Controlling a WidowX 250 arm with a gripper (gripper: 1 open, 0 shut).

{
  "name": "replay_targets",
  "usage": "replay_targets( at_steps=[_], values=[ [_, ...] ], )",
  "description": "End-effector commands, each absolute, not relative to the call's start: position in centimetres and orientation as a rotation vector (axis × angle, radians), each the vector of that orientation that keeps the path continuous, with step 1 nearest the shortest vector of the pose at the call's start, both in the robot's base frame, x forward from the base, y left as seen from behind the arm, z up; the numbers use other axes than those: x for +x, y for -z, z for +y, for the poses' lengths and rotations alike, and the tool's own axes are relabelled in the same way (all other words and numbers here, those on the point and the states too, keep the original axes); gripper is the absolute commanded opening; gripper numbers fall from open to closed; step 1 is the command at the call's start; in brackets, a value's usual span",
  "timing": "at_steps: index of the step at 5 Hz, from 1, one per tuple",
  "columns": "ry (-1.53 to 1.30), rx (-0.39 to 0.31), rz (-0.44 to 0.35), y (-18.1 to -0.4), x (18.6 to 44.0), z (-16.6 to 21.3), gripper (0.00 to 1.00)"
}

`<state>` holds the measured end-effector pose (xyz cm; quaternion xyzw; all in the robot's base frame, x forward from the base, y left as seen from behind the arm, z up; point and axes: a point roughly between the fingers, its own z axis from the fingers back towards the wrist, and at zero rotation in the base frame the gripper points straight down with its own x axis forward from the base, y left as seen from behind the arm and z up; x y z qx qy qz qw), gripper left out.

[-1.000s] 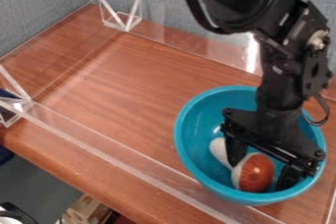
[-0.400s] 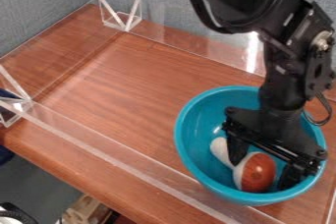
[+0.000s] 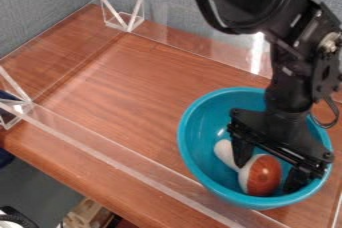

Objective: Remove the mushroom from inside the blue bowl and put it on the table

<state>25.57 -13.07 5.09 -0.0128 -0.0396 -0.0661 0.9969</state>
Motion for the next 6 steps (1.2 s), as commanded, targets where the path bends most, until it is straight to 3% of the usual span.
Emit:
replay_targets(
  at_steps=[1, 5, 6],
  values=[
    [0.142, -0.033, -0.116, -5.84, 26.18, -13.57, 1.00],
    [0.131, -0.016, -0.120, -5.43, 26.28, -13.28, 1.00],
    [0.129, -0.014, -0.120, -5.13, 26.40, -13.18, 0.00]
  ],
)
